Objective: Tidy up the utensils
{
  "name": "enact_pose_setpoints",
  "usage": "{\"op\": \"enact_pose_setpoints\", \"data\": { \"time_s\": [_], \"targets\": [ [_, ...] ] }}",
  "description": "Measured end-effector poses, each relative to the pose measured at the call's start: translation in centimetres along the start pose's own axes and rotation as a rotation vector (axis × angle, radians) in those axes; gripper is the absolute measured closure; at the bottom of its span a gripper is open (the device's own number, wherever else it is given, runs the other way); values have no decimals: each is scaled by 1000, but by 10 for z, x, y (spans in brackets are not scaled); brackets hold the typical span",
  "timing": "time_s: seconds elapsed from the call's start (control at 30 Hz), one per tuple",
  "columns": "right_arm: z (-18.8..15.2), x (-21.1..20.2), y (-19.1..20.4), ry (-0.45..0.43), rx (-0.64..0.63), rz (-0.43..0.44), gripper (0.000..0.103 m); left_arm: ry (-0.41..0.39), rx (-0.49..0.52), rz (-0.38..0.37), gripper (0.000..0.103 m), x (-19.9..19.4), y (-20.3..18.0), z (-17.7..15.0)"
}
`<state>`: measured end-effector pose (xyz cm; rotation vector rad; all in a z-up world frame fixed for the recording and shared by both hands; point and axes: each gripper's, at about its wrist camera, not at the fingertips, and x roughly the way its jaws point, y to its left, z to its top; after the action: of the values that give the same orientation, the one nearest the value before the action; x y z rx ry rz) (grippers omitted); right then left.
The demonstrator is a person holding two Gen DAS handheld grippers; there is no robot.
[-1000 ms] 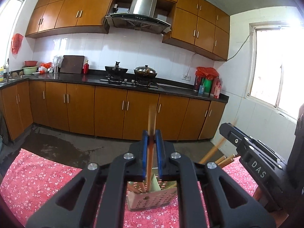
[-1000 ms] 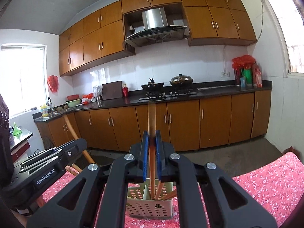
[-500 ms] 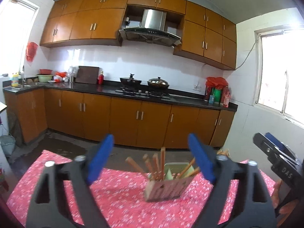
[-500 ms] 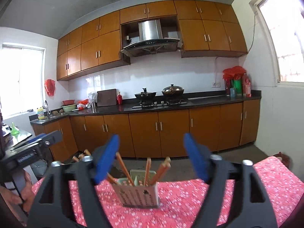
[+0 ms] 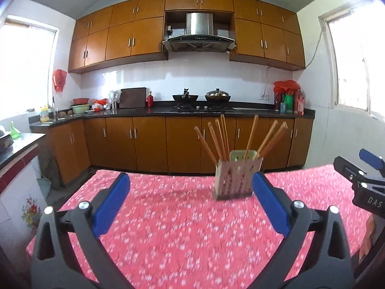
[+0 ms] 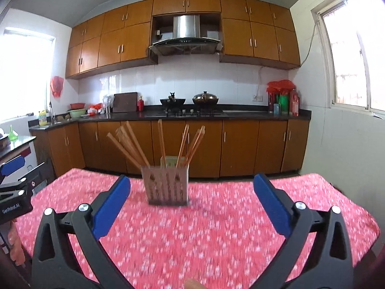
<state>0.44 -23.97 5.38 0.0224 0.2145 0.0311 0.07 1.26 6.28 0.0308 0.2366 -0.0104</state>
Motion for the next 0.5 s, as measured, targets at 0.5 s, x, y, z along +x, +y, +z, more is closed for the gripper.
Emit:
{"op": "enact_pose_setpoints", "data": {
  "time_s": [0.5],
  "targets": [
    [-78,-18,8,132,13,-9,2,108,32,6,4,-18,-15,-70]
  ]
}}
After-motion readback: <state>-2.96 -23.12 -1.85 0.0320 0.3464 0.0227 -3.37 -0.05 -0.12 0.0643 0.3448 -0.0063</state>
